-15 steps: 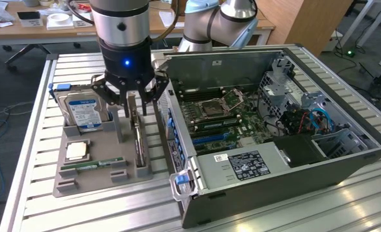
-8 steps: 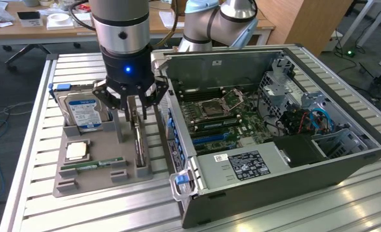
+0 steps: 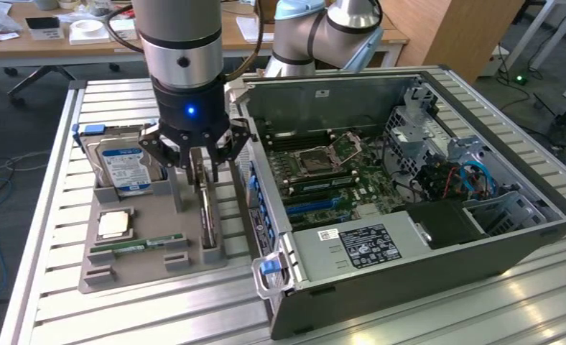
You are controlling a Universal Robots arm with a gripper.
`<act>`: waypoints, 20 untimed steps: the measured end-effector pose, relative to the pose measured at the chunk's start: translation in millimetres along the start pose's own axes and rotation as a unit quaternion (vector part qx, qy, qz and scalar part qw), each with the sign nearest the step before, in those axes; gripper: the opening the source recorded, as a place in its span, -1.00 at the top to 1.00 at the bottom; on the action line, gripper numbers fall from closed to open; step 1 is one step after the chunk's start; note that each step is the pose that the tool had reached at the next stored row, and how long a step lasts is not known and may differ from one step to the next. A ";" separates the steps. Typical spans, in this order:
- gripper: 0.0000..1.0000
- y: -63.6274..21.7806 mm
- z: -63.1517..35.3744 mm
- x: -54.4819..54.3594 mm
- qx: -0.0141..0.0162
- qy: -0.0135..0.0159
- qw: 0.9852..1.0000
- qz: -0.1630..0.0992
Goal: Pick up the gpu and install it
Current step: 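Pick up the gpu and move the gpu toward the slot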
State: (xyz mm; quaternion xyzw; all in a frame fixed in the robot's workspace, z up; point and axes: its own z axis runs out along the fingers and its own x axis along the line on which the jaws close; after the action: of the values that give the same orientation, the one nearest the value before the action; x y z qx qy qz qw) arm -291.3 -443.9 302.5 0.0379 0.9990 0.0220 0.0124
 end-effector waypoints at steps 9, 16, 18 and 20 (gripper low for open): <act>0.17 -0.6 12.7 0.3 0.000 0.000 1.000 0.000; 0.17 -1.1 24.5 0.7 0.000 0.000 1.000 0.000; 0.17 -1.2 27.2 0.7 0.000 0.000 1.000 0.000; 0.17 -1.3 29.9 0.8 0.000 0.000 1.000 0.000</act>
State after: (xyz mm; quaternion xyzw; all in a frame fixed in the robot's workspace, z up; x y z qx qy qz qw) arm -291.4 -443.9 272.5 0.0379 0.9990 0.0219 0.0125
